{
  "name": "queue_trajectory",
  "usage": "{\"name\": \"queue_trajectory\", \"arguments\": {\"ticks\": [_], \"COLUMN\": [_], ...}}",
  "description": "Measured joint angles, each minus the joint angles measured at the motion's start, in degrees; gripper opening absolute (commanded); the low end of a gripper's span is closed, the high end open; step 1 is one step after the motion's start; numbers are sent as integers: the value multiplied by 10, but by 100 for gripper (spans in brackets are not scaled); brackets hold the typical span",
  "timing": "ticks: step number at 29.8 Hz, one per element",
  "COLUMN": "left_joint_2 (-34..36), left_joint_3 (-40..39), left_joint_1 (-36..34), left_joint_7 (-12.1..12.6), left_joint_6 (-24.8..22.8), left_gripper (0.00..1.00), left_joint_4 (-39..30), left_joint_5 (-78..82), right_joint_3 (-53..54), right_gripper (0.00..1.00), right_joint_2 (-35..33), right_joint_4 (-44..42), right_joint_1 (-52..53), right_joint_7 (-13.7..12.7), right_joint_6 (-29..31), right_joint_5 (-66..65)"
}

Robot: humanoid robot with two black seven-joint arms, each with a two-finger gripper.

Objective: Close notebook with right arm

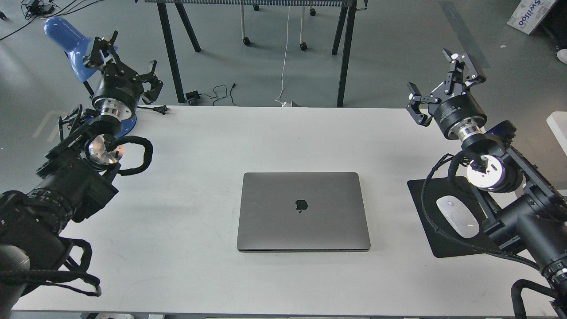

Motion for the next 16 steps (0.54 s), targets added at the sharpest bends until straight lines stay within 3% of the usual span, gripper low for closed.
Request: {"name": "queue_trajectory", "arguments": {"ticks": [6, 16], "left_joint_2": [-1, 0], "left_joint_3": [0, 0], "left_joint_1": [1, 1], "left_joint_7": [0, 0], "left_joint_6": [0, 0], "left_gripper": [100, 100], "left_joint_4": [0, 0], "left_joint_5": [0, 0], "right_joint_3": [0, -40], "right_gripper": [100, 100], "right_joint_2": [0, -1], "right_joint_4": [-104, -111], "right_joint_1": [61, 68], "right_joint_7": [-32, -17], "right_joint_6": [9, 25], "right_joint_5": [119, 130]}}
